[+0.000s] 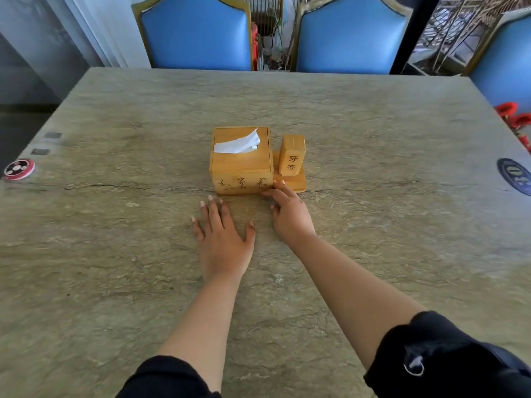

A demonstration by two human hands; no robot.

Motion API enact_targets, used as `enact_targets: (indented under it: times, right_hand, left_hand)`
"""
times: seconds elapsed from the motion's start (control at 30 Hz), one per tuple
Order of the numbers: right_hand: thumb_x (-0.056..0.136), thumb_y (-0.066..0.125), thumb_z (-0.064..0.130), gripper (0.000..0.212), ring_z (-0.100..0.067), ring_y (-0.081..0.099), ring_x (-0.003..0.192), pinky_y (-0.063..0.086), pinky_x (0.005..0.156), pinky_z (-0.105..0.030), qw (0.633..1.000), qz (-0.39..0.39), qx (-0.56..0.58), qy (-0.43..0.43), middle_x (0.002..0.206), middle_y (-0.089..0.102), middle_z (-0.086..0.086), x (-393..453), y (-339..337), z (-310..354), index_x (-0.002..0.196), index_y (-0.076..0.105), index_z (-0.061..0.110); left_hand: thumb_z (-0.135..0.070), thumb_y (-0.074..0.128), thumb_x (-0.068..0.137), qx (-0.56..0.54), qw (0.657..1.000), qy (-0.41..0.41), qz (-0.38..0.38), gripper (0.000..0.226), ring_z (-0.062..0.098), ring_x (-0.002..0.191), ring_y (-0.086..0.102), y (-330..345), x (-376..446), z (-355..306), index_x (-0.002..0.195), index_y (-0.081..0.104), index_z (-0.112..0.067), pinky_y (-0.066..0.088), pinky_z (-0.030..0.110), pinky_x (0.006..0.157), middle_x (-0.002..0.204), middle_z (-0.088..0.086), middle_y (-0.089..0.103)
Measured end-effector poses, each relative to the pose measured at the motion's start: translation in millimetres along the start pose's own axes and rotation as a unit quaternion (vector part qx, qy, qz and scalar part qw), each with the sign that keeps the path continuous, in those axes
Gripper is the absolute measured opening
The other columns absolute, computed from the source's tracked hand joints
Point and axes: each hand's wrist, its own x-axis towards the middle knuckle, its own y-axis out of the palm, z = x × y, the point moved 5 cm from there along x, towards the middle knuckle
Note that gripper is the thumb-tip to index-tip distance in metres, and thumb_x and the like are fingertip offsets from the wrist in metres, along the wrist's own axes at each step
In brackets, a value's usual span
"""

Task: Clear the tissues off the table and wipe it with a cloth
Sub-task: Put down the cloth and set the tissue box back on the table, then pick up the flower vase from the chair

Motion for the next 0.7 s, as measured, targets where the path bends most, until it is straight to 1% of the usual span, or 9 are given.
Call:
enact_targets:
  times: [0.2,0.27,0.3,0.37,0.43,0.47,0.53,0.63,0.7]
  right_hand:
    - [0.094,0.04,-0.001,0.043,-0.01,0.019,0.146,0.031,0.111,-0.027,0.998,-0.003,0.054,0.012,0.151,0.04,0.003,-23,-26,-3,0.121,0.063,0.022]
    - [0.093,0.04,-0.001,0.042,-0.014,0.04,0.136,0.041,0.097,-0.022,0.996,-0.021,0.079,0.03,0.144,0.05,0.003,-41,-43,-7,0.117,0.065,0.023]
    - [0.093,0.041,0.0,0.041,-0.015,0.052,0.121,0.044,0.085,-0.02,0.994,-0.027,0.092,0.044,0.138,0.054,0.004,-50,-52,-11,0.114,0.066,0.024]
    - [0.093,0.043,0.003,0.038,-0.01,0.058,0.101,0.044,0.07,-0.016,0.99,-0.035,0.121,0.069,0.127,0.061,0.007,-69,-71,-19,0.11,0.067,0.028]
    - [0.093,0.044,0.004,0.037,-0.01,0.059,0.105,0.045,0.077,-0.017,0.986,-0.05,0.141,0.077,0.119,0.065,0.009,-89,-95,-28,0.107,0.068,0.028]
    - [0.093,0.044,0.005,0.035,-0.01,0.06,0.106,0.046,0.082,-0.02,0.985,-0.059,0.14,0.077,0.117,0.067,0.01,-100,-110,-33,0.106,0.069,0.027]
    - [0.093,0.045,0.005,0.035,-0.01,0.062,0.102,0.048,0.084,-0.022,0.985,-0.074,0.133,0.078,0.113,0.069,0.011,-123,-143,-45,0.105,0.069,0.026]
    - [0.091,0.045,0.003,0.036,-0.007,0.062,0.098,0.044,0.073,-0.011,0.982,-0.103,0.131,0.085,0.108,0.071,0.01,-161,-194,-74,0.102,0.071,0.025]
    - [0.09,0.044,0.003,0.036,-0.007,0.062,0.095,0.039,0.066,-0.003,0.978,-0.121,0.142,0.096,0.105,0.071,0.009,-188,-228,-98,0.1,0.071,0.025]
  left_hand:
    - [-0.053,0.042,0.094,-0.082,0.997,-0.008,0.004,0.072,0.026,0.15,0.002,-7,1,6,0.15,0.026,-0.01,-0.001,0.044,0.121,0.161,0.011,0.013]
    - [-0.043,0.05,0.094,-0.124,0.992,-0.027,0.018,0.06,0.027,0.149,0.009,-14,-3,4,0.145,0.036,-0.014,0.003,0.045,0.121,0.157,0.011,0.023]
    - [-0.038,0.052,0.094,-0.147,0.988,-0.038,0.03,0.053,0.028,0.146,0.018,-18,-8,-1,0.141,0.043,-0.017,0.01,0.047,0.121,0.153,0.01,0.03]
    - [-0.033,0.052,0.094,-0.215,0.973,-0.059,0.061,0.039,0.028,0.128,0.044,-27,-22,-19,0.132,0.053,-0.023,0.035,0.047,0.109,0.14,0.008,0.044]
    - [-0.029,0.049,0.096,-0.292,0.95,-0.065,0.089,0.028,0.023,0.106,0.057,-39,-43,-49,0.123,0.059,-0.027,0.049,0.038,0.088,0.132,0.005,0.052]
    - [-0.027,0.048,0.097,-0.328,0.937,-0.066,0.103,0.026,0.024,0.101,0.06,-46,-56,-67,0.12,0.06,-0.027,0.05,0.035,0.079,0.128,0.003,0.056]
    - [-0.024,0.048,0.098,-0.389,0.91,-0.073,0.122,0.024,0.028,0.1,0.063,-56,-82,-103,0.118,0.062,-0.024,0.051,0.038,0.075,0.119,0.001,0.064]
    - [-0.026,0.051,0.097,-0.451,0.877,-0.063,0.151,0.02,0.015,0.091,0.067,-57,-116,-157,0.11,0.065,-0.024,0.047,0.029,0.067,0.111,-0.003,0.069]
    - [-0.023,0.049,0.098,-0.486,0.856,-0.057,0.169,0.016,0.015,0.091,0.069,-57,-137,-196,0.099,0.065,-0.027,0.044,0.024,0.061,0.11,0.0,0.07]
